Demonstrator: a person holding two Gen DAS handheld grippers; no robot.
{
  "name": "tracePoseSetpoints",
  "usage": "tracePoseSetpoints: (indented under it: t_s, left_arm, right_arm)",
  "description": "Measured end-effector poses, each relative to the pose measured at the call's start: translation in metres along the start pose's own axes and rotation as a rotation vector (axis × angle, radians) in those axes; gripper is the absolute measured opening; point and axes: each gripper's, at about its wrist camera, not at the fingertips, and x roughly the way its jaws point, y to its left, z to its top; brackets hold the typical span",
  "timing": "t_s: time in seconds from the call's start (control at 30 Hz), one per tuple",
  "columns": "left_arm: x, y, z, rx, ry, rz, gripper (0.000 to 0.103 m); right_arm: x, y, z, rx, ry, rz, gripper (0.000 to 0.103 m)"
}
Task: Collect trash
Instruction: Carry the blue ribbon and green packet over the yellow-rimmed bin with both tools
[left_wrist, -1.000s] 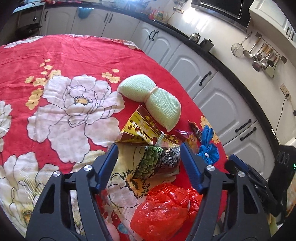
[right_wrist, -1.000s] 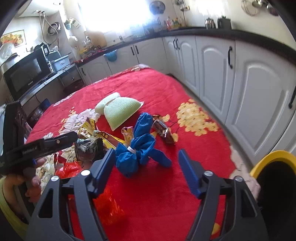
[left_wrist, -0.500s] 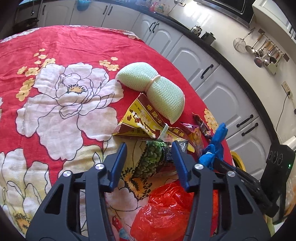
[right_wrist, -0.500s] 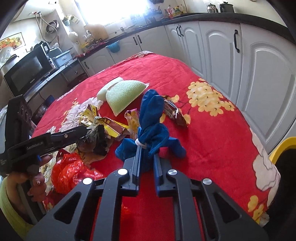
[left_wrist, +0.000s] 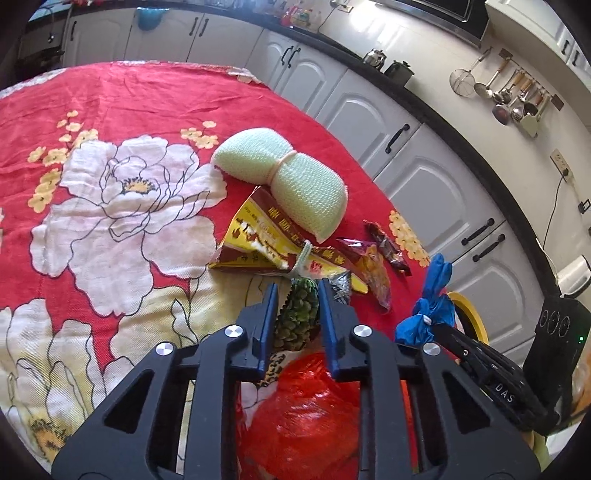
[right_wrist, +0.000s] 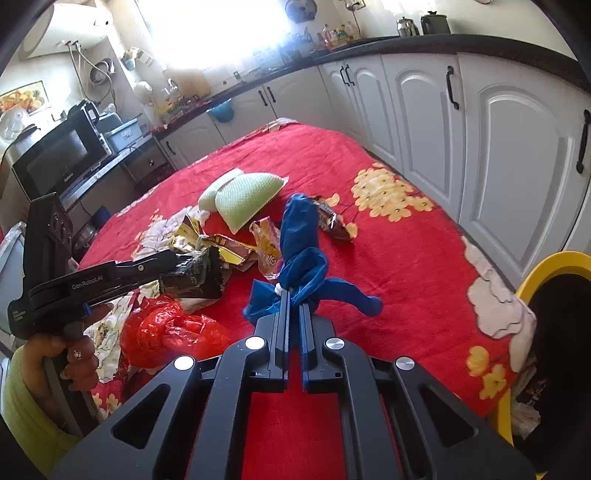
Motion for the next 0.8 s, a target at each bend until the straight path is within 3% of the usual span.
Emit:
tracePoseSetpoints:
  t_s: [0.5,0.8]
  left_arm:
    - [-0.035,-0.038,0.003,0.068,-0.088,-0.043,0.015]
    - [-0.040,-0.074,-0.006,0.130,-0.096,-0.085,0.015]
  right_arm:
    - [-0.053,-0.009,0.005,0.015,-0.098,-0.011,0.004]
    - [-0.084,-0.019,0.006,0.013,-0.144,-0.028,0.004]
